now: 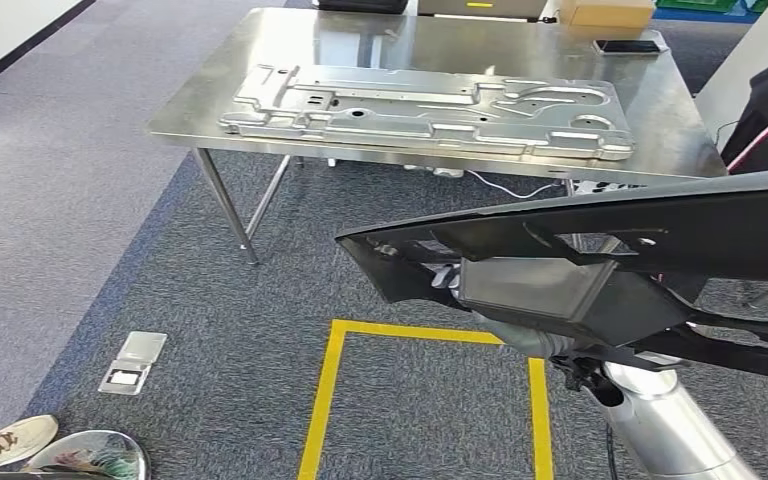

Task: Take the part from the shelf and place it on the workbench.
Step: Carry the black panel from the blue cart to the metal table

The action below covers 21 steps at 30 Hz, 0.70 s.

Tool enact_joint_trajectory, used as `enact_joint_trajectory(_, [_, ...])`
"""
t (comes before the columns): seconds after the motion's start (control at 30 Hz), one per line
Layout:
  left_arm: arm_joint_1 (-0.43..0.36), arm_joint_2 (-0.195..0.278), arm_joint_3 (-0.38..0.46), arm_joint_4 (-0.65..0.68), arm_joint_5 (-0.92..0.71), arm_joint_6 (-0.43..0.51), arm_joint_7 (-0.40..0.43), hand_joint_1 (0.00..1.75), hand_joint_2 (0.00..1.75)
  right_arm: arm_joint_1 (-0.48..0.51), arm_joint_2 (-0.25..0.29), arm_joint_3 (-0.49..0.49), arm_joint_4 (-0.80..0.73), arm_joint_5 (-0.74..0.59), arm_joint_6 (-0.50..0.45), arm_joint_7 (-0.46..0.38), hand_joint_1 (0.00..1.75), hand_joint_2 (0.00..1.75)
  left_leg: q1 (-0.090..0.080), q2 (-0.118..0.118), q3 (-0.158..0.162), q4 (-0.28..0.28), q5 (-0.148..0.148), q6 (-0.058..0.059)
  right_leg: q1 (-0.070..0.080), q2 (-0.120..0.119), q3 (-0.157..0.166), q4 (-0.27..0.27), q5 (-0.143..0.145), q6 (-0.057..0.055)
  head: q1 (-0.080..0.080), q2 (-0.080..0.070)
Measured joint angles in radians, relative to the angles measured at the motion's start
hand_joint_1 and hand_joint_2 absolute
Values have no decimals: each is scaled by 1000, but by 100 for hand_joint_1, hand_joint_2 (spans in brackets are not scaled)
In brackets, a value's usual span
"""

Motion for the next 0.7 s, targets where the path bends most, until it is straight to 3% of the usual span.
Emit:
enact_joint_trajectory(0.07, [0, 0, 0, 0, 0, 0, 0, 0, 175, 1, 0, 0, 1, 0, 0, 0, 175, 175, 0, 2, 0, -1, 1, 3, -1, 0, -56, 128, -67, 3, 0, 0])
enact_joint_trajectory(0.1, [0, 0, 0, 0, 0, 0, 0, 0, 175, 3, 0, 0, 2, 0, 0, 0, 175, 175, 0, 2, 0, -1, 1, 3, -1, 0, -83, 188, -88, 5, 0, 0])
enact_joint_trajectory(0.13, [1, 0, 0, 0, 0, 0, 0, 0, 175, 5, 0, 1, 2, 0, 0, 0, 175, 175, -1, 2, 1, -1, 1, 3, -1, 0, -98, 220, -91, 7, 0, 0])
enact_joint_trajectory(0.17, [1, 0, 0, 0, 0, 0, 1, 0, 175, 6, 0, 1, 2, 0, 0, 0, 175, 175, -1, 2, 2, 0, 0, 3, -2, 0, -93, 209, -73, 8, 0, 0])
enact_joint_trajectory(0.23, [1, -1, 0, 0, 0, 0, 1, 0, 175, 6, 0, 0, 2, 0, 0, 0, 175, 175, 0, 2, 6, 1, -3, 1, -3, -1, -36, 84, 1, 8, 0, 0])
enact_joint_trajectory(0.3, [0, -1, 0, 0, 0, 0, 0, 0, 175, 5, 0, 0, 2, 0, 0, 0, 175, 175, -4, 1, 5, 7, -7, -6, -2, -1, 15, -32, 45, 4, 0, 0])
enact_joint_trajectory(0.4, [0, -1, 0, 0, 0, 0, 0, 0, 175, 6, 0, 0, 2, 0, 0, 0, 175, 175, -6, 0, 0, 12, -9, -14, 0, 2, 23, -55, 45, -10, 0, 0])
enact_joint_trajectory(0.47, [0, -1, 0, 0, 0, 0, 0, 0, 175, 5, 0, 0, 2, 0, 0, 0, 175, 175, -5, -1, -4, 29, -25, -22, -3, 1, 24, -57, 47, -21, 0, 0])
enact_joint_trajectory(0.53, [-1, -1, 0, 0, 0, 0, 0, 0, 175, 4, 0, 1, 1, 0, 0, 0, 175, 175, -1, -1, -40, 115, -79, -33, -6, -3, 24, -58, 48, -31, 0, 0])
enact_joint_trajectory(0.6, [0, -1, 0, 0, 0, 0, 1, 0, 175, 5, 0, 1, 2, 0, 0, 0, 175, 175, 4, -1, -101, 250, -138, -40, -5, -5, 23, -57, 48, -33, -1, 0])
enact_joint_trajectory(0.63, [2, -1, 0, 0, 0, 0, 1, 0, 175, 5, 0, 1, 2, 0, 0, 0, 175, 175, 5, -1, -120, 291, -147, -41, -5, -5, 23, -57, 48, -34, -1, 0])
enact_joint_trajectory(0.67, [2, -1, 0, 0, 0, 0, 1, 0, 175, 5, 0, 1, 2, 0, 0, 0, 175, 175, 5, -1, -123, 294, -136, -41, -4, -5, 24, -57, 47, -34, -1, 0])
enact_joint_trajectory(0.7, [3, -1, 0, 0, 0, 0, 1, 0, 175, 5, 0, 2, 2, 0, 0, 0, 175, 175, 4, -1, -105, 255, -106, -39, -4, -4, 26, -57, 47, -33, -1, 0])
